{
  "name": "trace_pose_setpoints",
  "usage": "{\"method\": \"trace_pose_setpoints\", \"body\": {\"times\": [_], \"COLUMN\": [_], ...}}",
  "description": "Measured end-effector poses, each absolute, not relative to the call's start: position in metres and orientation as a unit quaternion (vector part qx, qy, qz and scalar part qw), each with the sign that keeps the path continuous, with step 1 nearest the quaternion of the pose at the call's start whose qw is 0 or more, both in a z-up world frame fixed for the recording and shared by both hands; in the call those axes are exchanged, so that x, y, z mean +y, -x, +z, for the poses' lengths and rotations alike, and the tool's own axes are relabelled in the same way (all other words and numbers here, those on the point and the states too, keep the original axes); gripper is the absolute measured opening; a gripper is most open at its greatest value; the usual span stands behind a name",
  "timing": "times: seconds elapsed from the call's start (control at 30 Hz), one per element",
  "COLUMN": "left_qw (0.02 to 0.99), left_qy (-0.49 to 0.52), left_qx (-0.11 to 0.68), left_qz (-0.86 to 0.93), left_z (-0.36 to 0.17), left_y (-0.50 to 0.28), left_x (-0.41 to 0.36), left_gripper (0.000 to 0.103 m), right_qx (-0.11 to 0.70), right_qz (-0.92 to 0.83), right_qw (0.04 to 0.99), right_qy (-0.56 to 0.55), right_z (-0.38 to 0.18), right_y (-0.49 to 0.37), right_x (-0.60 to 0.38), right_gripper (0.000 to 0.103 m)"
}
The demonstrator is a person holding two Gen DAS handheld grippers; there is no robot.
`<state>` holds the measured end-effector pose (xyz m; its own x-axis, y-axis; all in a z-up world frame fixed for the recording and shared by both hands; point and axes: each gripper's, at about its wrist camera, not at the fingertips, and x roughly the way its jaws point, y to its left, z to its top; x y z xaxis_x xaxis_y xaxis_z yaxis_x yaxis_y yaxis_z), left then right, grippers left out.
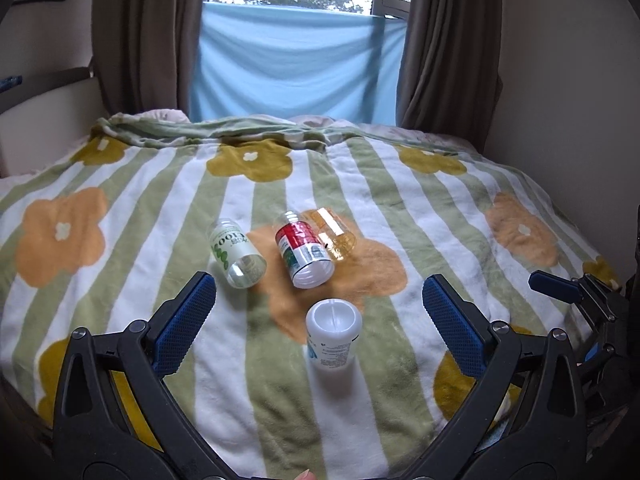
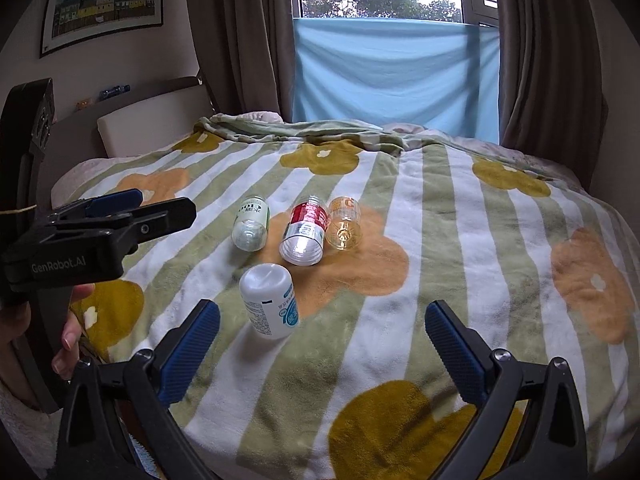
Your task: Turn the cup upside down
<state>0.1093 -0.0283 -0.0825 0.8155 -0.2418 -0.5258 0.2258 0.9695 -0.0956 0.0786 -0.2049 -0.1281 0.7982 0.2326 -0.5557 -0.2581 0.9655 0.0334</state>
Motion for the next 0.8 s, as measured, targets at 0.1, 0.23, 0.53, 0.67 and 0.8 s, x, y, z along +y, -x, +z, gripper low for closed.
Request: {"method": "trace_pose_setpoints", "body": {"times": [0.1,0.23,0.53,0.67,0.8], "left_qw": [0.957,0.966,0.979,0.98,0.982], "left_qy": [0.014,0.009,-0.008,-0.004,-0.005], "left_qx": [0.261,0.232,0.188,0.184,0.174], "left_qz": [-0.124,-0.116,-0.081,-0.081,-0.075], "left_z": [-0.056,-0.03,-0.015,-0.016,-0.014], "left_y": [-0.092,-0.068,-0.028,-0.025,-0.021], "left_x": [-0.014,0.005,0.036,0.042,0.042], "left_gripper": [0.103,0.103,0.103,0.103,0.103], "right_qx": [0.262,0.232,0.16,0.145,0.139], "right_qz": [0.12,0.089,0.0,-0.025,-0.03], "right_qw": [0.957,0.969,0.987,0.989,0.99], "right_qy": [0.025,0.015,-0.001,0.019,0.015], "right_z": [-0.101,-0.069,-0.037,-0.037,-0.036], "right_y": [-0.067,-0.054,-0.021,-0.01,-0.005], "right_x": [-0.194,-0.183,-0.167,-0.158,-0.159], "right_gripper": [0.103,0.103,0.103,0.103,0.103]}}
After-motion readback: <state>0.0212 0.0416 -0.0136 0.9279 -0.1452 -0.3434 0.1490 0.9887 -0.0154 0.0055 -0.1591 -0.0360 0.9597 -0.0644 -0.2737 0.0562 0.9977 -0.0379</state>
